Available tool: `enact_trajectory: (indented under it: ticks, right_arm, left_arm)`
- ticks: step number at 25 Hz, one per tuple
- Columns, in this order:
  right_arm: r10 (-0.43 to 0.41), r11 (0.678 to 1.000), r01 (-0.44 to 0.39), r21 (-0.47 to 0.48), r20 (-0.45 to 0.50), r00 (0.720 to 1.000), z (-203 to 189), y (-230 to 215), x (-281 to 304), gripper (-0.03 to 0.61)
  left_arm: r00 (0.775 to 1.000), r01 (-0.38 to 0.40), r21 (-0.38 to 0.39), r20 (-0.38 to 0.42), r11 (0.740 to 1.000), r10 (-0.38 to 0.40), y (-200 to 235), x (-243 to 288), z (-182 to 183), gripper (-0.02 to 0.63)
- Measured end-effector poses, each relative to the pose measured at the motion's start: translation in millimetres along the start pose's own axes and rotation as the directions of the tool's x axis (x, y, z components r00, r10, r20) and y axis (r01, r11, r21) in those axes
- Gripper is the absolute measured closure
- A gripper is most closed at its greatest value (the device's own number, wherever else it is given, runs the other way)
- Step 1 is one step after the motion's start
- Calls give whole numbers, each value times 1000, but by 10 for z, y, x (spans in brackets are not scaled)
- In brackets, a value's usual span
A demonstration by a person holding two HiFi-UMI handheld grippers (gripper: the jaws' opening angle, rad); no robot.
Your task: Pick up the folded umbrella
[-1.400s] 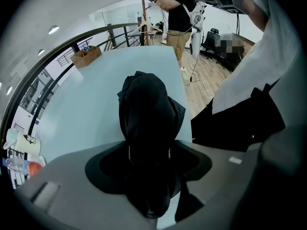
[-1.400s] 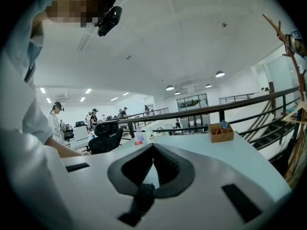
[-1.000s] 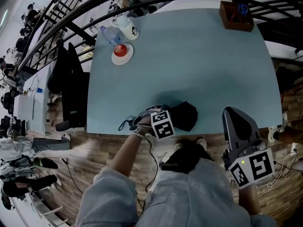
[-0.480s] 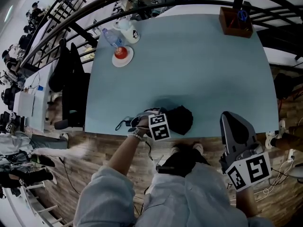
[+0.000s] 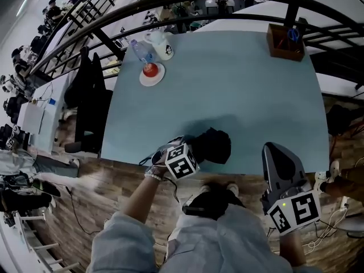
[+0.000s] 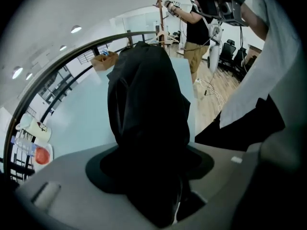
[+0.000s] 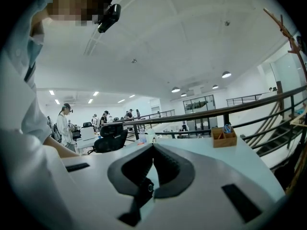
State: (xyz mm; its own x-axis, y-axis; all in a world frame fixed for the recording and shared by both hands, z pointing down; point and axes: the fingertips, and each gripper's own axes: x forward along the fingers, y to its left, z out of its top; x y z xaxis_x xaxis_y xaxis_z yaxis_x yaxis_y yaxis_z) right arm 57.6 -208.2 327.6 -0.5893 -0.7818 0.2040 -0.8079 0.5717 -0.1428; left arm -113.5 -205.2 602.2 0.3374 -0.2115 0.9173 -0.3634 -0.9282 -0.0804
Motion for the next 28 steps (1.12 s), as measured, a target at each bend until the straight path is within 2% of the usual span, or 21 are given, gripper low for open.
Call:
enact_trajectory:
  ticks: [4,8,11,13,17,22,28]
  right_arm:
    - [-5,1000,5,-18,22,1000,67,22,-3,579]
    - [-30,999,30,-21,44,999,138,98,0,578]
    - [-46,998,48,-28,56,997,184,193,18,578]
    - [-59,998,61,-33,64,996,213,252,17,578]
    - [-95,994,98,-40,85,992,243,383,-21,578]
    - [-137,988,143,-51,112,984,287,570,-9,578]
    - [-161,984,171,-57,142,977,325,849,30,579]
  left_arm:
    - [989,-82,-102,114,991,94,181,-302,160,327]
    - [957,-77,-236,254,969,138,285,-651,299,327]
    - [912,-44,-296,378,954,159,326,-934,445,327]
    - [880,-52,-313,434,948,191,330,-1110,506,327]
    - [818,-80,-326,518,942,249,326,-1458,567,327]
    - [722,-64,-369,624,927,298,373,-1923,578,327]
    - [632,-49,-420,690,906,354,387,-2374,459,327]
